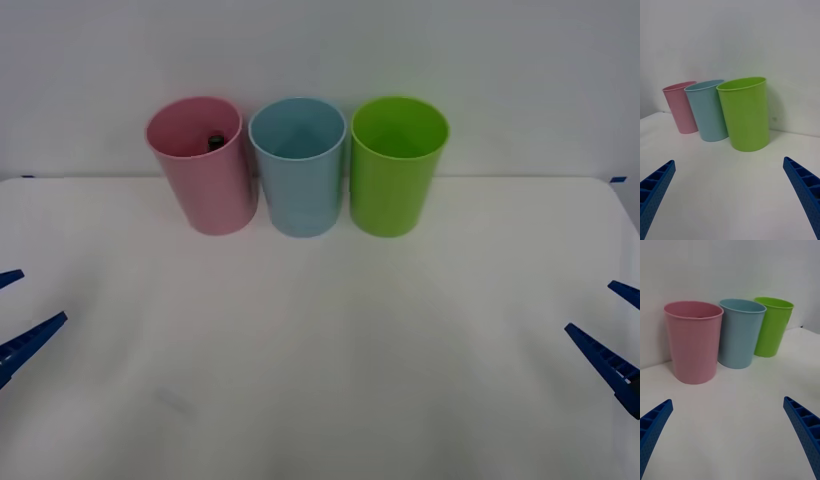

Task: Grasp the object on the table and drop it into the matching bin: aluminum can to the light blue bin, PET bottle to the pink bin.

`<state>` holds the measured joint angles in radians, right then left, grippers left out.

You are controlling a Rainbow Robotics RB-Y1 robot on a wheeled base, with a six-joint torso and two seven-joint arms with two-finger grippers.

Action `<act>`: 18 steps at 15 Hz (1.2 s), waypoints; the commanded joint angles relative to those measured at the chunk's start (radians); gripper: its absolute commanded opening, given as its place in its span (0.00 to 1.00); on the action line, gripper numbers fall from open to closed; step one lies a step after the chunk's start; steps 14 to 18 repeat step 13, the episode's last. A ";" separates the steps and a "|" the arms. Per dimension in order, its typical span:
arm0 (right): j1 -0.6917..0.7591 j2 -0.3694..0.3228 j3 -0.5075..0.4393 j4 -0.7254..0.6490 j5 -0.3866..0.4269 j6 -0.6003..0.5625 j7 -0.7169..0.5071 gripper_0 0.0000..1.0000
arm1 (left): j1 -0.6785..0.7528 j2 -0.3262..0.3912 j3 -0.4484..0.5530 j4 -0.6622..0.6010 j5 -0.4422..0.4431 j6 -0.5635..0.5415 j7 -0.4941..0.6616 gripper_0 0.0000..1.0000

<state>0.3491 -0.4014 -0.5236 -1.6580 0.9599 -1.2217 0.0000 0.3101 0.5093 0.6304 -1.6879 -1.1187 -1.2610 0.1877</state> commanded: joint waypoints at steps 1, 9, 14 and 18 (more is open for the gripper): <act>0.000 0.000 0.000 0.000 0.000 0.000 0.000 1.00 | 0.040 0.000 -0.002 -0.001 0.014 -0.017 -0.022 1.00; 0.000 0.000 0.000 0.000 0.000 0.000 0.000 1.00 | 0.107 0.000 -0.003 -0.001 0.049 -0.051 -0.071 1.00; 0.000 0.000 0.000 0.000 0.000 0.000 0.000 1.00 | 0.113 0.000 -0.012 -0.001 0.049 -0.049 -0.071 1.00; 0.000 0.000 0.000 0.000 0.000 0.000 0.000 1.00 | 0.113 0.000 -0.012 -0.001 0.049 -0.049 -0.071 1.00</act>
